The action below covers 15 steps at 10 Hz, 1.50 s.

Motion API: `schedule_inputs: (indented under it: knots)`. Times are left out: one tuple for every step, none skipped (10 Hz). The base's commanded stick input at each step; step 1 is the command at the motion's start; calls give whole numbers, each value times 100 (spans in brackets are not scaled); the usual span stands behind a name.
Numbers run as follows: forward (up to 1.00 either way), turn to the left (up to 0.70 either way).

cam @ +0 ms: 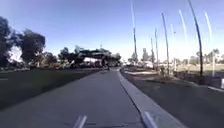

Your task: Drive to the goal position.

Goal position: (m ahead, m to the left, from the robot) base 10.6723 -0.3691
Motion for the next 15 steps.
schedule_inputs:
  knots:
    - [98, 0]
    - [98, 0]
    - [98, 0]
    - [98, 0]
    - [98, 0]
    - [98, 0]
    - [98, 0]
    - [98, 0]
    - [98, 0]
    - [98, 0]
    - [98, 0]
    - [98, 0]
    - [98, 0]
    - [98, 0]
    - [98, 0]
